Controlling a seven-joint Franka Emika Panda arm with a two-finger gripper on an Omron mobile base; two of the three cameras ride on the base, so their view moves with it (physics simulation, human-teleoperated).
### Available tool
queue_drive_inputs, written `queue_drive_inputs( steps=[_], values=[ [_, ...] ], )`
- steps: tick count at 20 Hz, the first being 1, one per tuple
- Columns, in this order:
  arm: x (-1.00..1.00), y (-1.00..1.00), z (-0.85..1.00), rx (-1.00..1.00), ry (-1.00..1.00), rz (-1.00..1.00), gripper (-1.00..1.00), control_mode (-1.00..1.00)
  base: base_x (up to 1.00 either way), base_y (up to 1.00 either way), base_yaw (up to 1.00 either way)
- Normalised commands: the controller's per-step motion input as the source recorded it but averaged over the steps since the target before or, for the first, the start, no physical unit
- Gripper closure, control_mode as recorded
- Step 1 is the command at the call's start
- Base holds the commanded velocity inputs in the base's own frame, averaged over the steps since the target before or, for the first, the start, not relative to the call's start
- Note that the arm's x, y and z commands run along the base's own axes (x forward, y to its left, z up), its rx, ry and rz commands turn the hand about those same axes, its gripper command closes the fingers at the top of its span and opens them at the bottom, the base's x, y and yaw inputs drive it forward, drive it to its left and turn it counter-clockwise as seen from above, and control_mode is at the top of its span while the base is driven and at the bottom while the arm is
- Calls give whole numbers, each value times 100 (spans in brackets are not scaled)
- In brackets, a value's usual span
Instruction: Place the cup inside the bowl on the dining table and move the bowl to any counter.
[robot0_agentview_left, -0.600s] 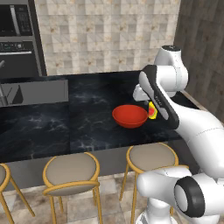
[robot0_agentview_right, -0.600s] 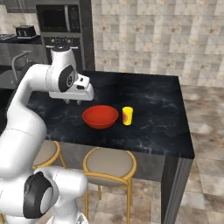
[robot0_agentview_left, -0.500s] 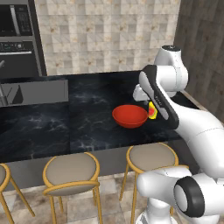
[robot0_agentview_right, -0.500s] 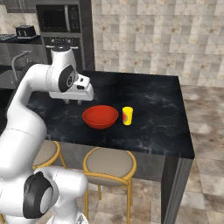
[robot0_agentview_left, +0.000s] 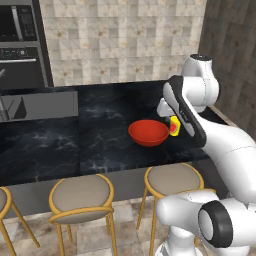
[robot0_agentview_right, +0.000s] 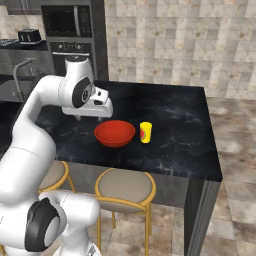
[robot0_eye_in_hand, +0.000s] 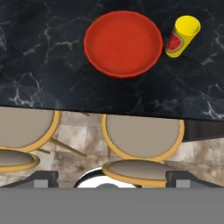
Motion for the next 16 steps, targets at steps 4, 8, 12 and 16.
queue_drive_inputs(
  steps=[4,8,12,16],
  values=[
    [14,-39,-7,-1,0,-2,-100,-100,0,0,0],
    [30,-46,-3,-2,0,0,-100,-100,0,0,0],
    [34,-39,0,-4,5,-3,-100,-100,0,0,0],
    [31,-35,0,-2,6,-7,-100,-100,0,0,0]
  ],
)
